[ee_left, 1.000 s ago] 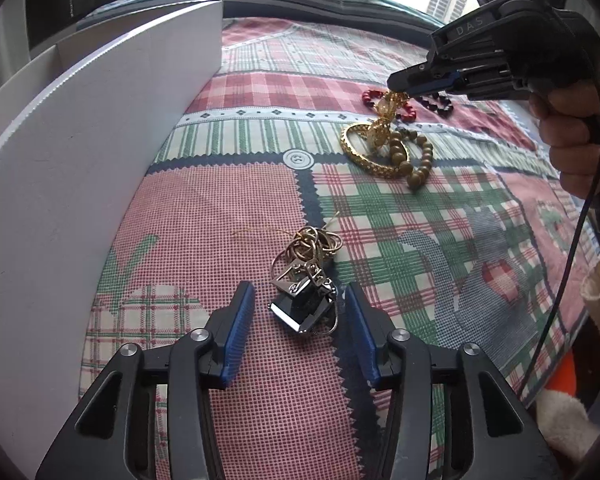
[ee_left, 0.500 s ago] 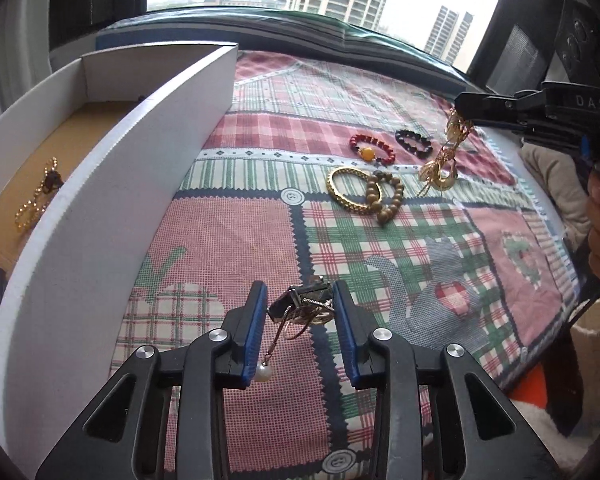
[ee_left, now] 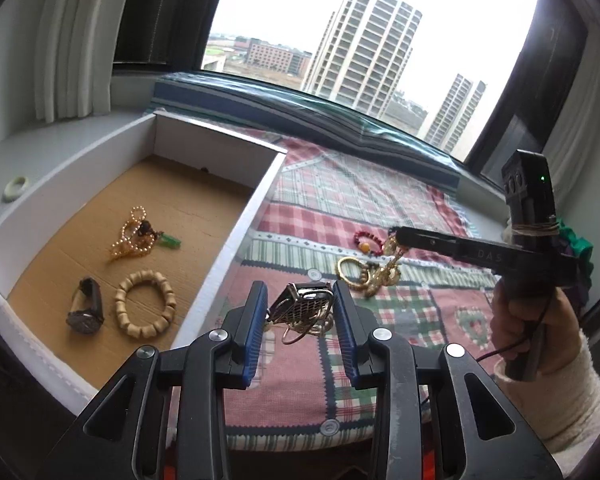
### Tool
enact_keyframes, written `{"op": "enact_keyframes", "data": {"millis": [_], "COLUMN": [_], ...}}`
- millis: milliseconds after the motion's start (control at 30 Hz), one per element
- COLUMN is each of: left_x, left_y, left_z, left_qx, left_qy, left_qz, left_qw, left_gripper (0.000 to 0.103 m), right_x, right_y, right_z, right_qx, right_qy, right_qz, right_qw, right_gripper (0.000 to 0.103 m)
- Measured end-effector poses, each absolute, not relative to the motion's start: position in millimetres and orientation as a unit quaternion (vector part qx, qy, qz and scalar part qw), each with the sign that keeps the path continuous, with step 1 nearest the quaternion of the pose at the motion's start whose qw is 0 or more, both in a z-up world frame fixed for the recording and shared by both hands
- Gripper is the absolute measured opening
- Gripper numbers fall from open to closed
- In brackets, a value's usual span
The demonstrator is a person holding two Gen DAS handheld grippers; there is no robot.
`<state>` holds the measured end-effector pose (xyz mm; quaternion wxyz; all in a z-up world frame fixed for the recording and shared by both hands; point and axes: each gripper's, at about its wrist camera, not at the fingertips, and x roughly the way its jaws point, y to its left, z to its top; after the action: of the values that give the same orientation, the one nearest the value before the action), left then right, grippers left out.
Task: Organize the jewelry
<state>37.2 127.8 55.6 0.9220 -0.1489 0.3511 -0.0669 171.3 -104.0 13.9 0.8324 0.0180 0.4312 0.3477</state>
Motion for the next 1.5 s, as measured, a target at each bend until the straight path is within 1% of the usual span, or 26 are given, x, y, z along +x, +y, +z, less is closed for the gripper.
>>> {"op": "enact_keyframes", "data": {"millis": [133, 233, 333, 433, 567, 700, 800, 833, 867, 900, 933, 967, 1000, 1033, 1067, 1100, 1133, 1200, 1267, 1400, 1467, 1500], "left_x": [29, 35, 50, 73, 103, 123, 133, 132, 130, 129, 125, 121, 116, 111, 105, 102, 98, 90, 84, 79, 77, 77], "left_y": [180, 215, 250, 279, 310, 329, 333, 335, 336, 337, 336, 332, 328, 324, 318, 313, 307, 289, 269, 222, 197, 185], "left_z": [80, 88, 82, 61, 20, -14, -31, -34, -36, -35, -32, -27, -22, -17, -11, -7, -3, 5, 11, 15, 15, 15], "left_qx": [-0.166, -0.161, -0.164, -0.173, -0.181, -0.186, -0.187, -0.189, -0.191, -0.190, -0.186, -0.180, -0.175, -0.171, -0.170, -0.168, -0.166, -0.157, -0.148, -0.136, -0.130, -0.128], "left_qy": [0.334, 0.328, 0.331, 0.350, 0.388, 0.423, 0.443, 0.446, 0.444, 0.438, 0.432, 0.426, 0.421, 0.417, 0.411, 0.405, 0.400, 0.389, 0.385, 0.387, 0.390, 0.391], "left_qz": [-0.016, 0.033, 0.072, 0.102, 0.121, 0.136, 0.148, 0.153, 0.156, 0.158, 0.160, 0.162, 0.162, 0.160, 0.157, 0.153, 0.147, 0.133, 0.113, 0.065, 0.039, 0.026], "left_qw": [0.927, 0.930, 0.926, 0.915, 0.895, 0.877, 0.864, 0.861, 0.862, 0.864, 0.868, 0.872, 0.875, 0.878, 0.882, 0.885, 0.889, 0.898, 0.904, 0.910, 0.911, 0.911], "left_gripper": [0.033, 0.033, 0.033, 0.033, 0.033, 0.033, 0.035, 0.041, 0.053, 0.058, 0.066, 0.069, 0.070, 0.072, 0.076, 0.078, 0.082, 0.086, 0.089, 0.090, 0.090, 0.090], "right_x": [171, 174, 180, 188, 208, 229, 238, 241, 244, 245, 245, 245, 244, 242, 238, 234, 230, 220, 210, 186, 176, 171], "right_y": [-71, -40, -5, 31, 74, 105, 120, 122, 123, 123, 122, 120, 116, 111, 107, 102, 97, 88, 77, 45, 25, 14], "right_z": [39, 55, 65, 65, 46, 9, -20, -29, -36, -40, -42, -41, -38, -33, -26, -20, -13, -3, 3, 7, 6, 6], "right_qx": [0.009, 0.003, 0.000, -0.005, -0.014, -0.022, -0.040, -0.041, -0.042, -0.046, -0.050, -0.052, -0.050, -0.046, -0.045, -0.047, -0.050, -0.061, -0.070, -0.075, -0.084, -0.087], "right_qy": [0.407, 0.391, 0.384, 0.383, 0.403, 0.447, 0.480, 0.492, 0.500, 0.506, 0.508, 0.506, 0.500, 0.492, 0.482, 0.470, 0.456, 0.435, 0.431, 0.426, 0.420, 0.418], "right_qz": [0.377, 0.405, 0.430, 0.450, 0.460, 0.452, 0.438, 0.432, 0.423, 0.412, 0.401, 0.393, 0.388, 0.388, 0.387, 0.384, 0.381, 0.371, 0.358, 0.349, 0.333, 0.323], "right_qw": [0.832, 0.827, 0.817, 0.807, 0.791, 0.771, 0.759, 0.755, 0.755, 0.757, 0.760, 0.766, 0.772, 0.778, 0.785, 0.793, 0.803, 0.818, 0.825, 0.831, 0.840, 0.845], "right_gripper": [0.007, 0.007, 0.007, 0.007, 0.007, 0.007, 0.009, 0.010, 0.010, 0.010, 0.012, 0.013, 0.016, 0.028, 0.036, 0.052, 0.058, 0.059, 0.059, 0.059, 0.061, 0.065]}}
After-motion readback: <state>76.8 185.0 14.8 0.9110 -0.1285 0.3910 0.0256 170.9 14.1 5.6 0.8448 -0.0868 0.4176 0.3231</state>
